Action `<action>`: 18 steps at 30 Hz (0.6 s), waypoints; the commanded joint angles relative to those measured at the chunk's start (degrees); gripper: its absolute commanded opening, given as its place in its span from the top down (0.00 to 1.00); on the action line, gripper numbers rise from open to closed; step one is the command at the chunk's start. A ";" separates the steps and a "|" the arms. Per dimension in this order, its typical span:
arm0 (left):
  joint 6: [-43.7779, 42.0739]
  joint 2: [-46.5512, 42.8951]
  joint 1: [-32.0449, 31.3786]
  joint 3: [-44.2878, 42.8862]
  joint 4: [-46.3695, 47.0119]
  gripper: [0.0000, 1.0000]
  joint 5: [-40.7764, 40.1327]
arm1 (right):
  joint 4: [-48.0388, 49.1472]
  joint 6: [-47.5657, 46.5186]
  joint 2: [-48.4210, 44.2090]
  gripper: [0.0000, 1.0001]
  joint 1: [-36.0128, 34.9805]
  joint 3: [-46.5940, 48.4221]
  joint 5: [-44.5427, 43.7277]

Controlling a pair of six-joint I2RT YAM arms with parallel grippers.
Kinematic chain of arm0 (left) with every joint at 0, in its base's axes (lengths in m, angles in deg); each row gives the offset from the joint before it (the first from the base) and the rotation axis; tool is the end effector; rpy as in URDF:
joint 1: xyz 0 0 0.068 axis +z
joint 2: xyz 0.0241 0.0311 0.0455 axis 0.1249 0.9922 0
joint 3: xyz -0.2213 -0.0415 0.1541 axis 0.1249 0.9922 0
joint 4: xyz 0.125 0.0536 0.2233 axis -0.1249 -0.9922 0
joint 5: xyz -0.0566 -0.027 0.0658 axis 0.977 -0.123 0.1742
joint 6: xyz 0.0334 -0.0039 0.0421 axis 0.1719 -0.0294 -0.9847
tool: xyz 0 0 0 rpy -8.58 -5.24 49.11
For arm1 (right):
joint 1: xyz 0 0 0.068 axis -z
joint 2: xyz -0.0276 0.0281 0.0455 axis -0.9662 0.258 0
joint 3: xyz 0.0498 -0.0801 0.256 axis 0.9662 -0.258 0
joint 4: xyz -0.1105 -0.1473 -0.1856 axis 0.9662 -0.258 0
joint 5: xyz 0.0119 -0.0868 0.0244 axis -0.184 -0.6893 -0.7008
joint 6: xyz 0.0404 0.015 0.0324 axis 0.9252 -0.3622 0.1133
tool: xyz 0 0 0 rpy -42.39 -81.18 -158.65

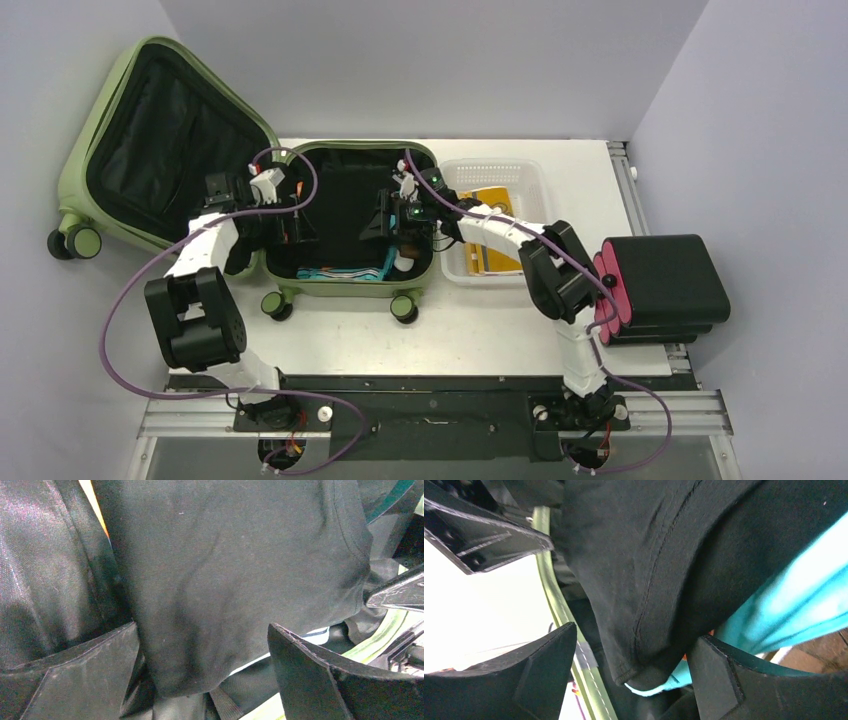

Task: Open, take out, and arrange the luggage
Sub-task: Pick up the clothes from the luggage.

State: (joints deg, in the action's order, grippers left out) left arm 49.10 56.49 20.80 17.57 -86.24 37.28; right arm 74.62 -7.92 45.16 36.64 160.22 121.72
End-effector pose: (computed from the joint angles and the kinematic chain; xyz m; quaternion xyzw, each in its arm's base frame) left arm 0.3238 0.0565 0.2369 0.0266 0.9202 -0.2573 0.2938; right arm 0.3604 0.3155 0.2046 -0.1239 0.8402 0.5141 0.1199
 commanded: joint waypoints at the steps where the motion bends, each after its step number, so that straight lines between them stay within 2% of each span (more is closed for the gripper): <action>1: 0.69 2.82 1.45 -2.08 2.17 0.04 -1.37 | 14.74 10.31 0.78 0.28 1.45 0.83 2.64; 8: 4.81 6.38 1.40 -3.79 7.21 0.04 -1.85 | 12.19 12.25 4.59 0.32 4.02 5.63 -1.41; 18: 8.05 10.14 1.31 -6.43 10.09 0.04 -1.96 | 19.38 21.18 5.71 0.41 7.30 5.14 0.06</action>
State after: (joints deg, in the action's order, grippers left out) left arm 58.33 62.83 20.76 12.59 -82.15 39.92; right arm 86.42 8.73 51.87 42.78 163.63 121.79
